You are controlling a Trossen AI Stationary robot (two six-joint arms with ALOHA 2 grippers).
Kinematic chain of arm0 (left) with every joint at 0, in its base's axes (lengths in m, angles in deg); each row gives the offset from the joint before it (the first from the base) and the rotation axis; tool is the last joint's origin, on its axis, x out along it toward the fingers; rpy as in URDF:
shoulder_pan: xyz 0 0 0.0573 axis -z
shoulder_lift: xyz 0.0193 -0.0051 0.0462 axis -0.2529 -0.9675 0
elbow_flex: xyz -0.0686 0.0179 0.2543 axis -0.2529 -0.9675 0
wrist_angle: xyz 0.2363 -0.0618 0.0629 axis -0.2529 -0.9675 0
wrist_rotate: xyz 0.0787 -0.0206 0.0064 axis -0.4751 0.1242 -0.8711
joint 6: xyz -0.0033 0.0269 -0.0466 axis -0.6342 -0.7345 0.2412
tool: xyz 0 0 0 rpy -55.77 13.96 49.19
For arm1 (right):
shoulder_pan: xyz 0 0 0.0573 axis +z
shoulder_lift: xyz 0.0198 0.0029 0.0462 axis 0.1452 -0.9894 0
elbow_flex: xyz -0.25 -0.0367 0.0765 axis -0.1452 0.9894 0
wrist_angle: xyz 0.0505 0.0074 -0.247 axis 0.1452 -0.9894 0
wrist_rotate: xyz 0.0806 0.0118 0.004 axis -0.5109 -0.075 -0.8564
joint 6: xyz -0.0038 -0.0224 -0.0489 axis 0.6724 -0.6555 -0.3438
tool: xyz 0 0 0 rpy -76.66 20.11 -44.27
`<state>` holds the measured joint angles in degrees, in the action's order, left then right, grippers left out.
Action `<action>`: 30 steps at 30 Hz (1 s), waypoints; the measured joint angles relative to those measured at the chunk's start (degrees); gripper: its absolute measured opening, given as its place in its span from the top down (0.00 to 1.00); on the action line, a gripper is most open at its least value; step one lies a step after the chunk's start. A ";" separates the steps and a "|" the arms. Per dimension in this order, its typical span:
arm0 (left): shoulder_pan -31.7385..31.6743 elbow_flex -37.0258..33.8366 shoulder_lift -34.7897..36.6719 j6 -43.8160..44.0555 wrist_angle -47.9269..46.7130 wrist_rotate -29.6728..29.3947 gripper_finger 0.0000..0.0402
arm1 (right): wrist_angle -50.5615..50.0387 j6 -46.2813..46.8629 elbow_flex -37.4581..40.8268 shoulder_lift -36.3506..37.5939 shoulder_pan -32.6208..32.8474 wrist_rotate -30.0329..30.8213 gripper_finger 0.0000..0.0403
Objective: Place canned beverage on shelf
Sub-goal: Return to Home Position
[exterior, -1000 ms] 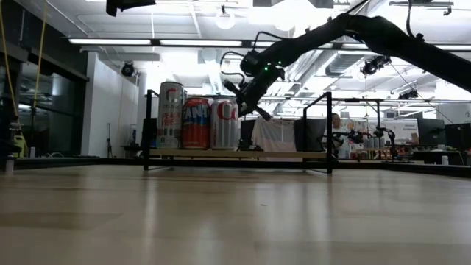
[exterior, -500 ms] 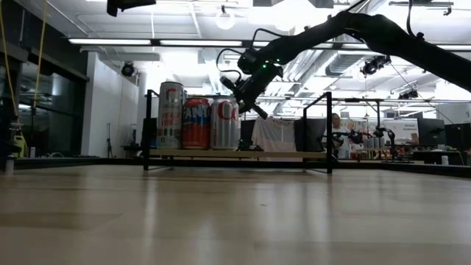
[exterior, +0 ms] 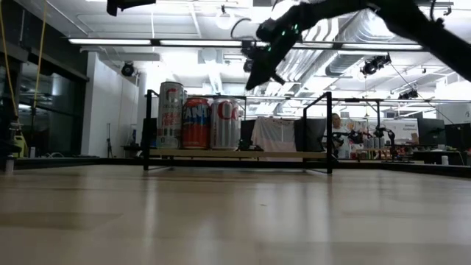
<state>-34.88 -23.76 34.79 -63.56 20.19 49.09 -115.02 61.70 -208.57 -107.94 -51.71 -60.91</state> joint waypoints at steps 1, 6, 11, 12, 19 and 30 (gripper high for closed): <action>0.00 0.00 0.00 -0.88 -0.51 0.16 0.19 | -2.23 -2.56 0.03 1.28 0.35 -0.41 1.00; 0.00 0.00 0.02 -3.47 -0.38 4.01 0.19 | -9.15 -10.79 0.10 7.91 2.94 -1.03 1.00; 0.00 -1.07 0.52 -3.50 1.49 8.37 0.19 | -12.63 -12.99 0.10 13.55 5.55 -1.10 1.00; 0.00 -2.32 0.96 -3.38 3.39 9.28 0.19 | -13.32 -13.13 0.10 14.68 6.08 -1.12 1.00; 0.00 -14.89 4.88 4.12 21.41 10.79 0.19 | -18.24 -13.82 0.12 20.55 11.96 -1.20 1.00; 1.39 -19.61 9.61 8.55 24.44 12.33 0.19 | -20.38 -9.10 0.10 24.47 23.72 6.30 1.00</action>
<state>-33.49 -43.36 44.40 -55.01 44.64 61.43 -135.40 52.60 -208.47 -83.48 -27.99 -54.61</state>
